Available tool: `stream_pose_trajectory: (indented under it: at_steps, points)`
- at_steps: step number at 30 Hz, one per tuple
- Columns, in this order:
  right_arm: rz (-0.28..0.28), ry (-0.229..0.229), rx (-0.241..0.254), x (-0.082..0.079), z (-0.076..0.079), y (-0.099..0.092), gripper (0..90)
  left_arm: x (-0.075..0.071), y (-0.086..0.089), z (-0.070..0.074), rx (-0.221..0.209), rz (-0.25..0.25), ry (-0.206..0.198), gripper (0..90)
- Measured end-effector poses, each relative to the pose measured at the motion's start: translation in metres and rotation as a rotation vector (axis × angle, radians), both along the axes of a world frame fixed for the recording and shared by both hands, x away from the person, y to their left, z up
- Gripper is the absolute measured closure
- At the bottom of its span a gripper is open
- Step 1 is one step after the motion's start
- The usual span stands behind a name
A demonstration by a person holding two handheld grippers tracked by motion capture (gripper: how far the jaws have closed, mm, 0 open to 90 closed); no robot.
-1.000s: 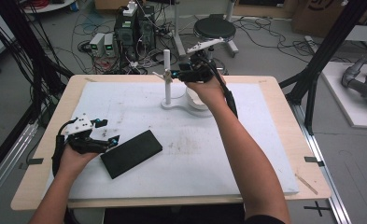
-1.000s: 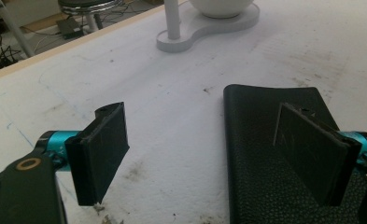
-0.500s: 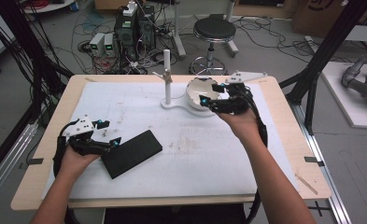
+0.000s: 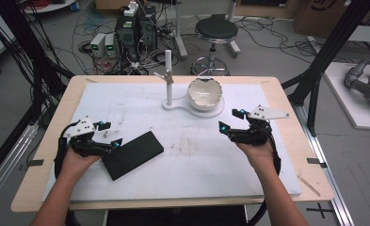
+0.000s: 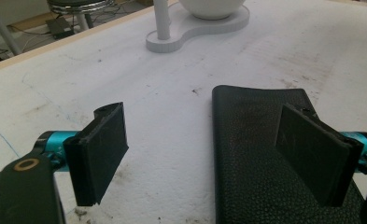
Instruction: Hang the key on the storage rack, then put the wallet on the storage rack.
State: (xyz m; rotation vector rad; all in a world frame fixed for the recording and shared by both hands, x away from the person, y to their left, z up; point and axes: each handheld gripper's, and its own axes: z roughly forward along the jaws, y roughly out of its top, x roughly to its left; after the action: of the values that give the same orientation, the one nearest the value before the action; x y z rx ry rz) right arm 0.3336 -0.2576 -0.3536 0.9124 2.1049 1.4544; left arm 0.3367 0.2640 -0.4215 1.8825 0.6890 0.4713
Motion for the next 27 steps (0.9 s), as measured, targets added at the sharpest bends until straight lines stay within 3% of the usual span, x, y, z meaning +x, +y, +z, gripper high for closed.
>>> stream_pose_trajectory:
  at_steps: [3, 6, 15, 27]
  points:
    - [-0.002, 0.038, -0.004, 0.001, -0.014, 0.0, 24.4, 0.0, 0.0, 0.0, -0.002, 0.004, 0.002, 17.0]
    - [-0.012, 0.041, -0.016, 0.002, -0.018, 0.0, 23.9, 0.001, 0.0, 0.0, -0.009, 0.001, -0.002, 17.0]
    - [-0.053, 0.049, -0.002, 0.004, -0.021, -0.01, 23.2, 0.001, 0.001, 0.0, -0.005, 0.001, 0.004, 17.0]
    - [-0.056, 0.054, -0.002, 0.006, -0.023, -0.011, 23.1, 0.002, 0.0, -0.001, -0.008, -0.009, 0.022, 17.0]
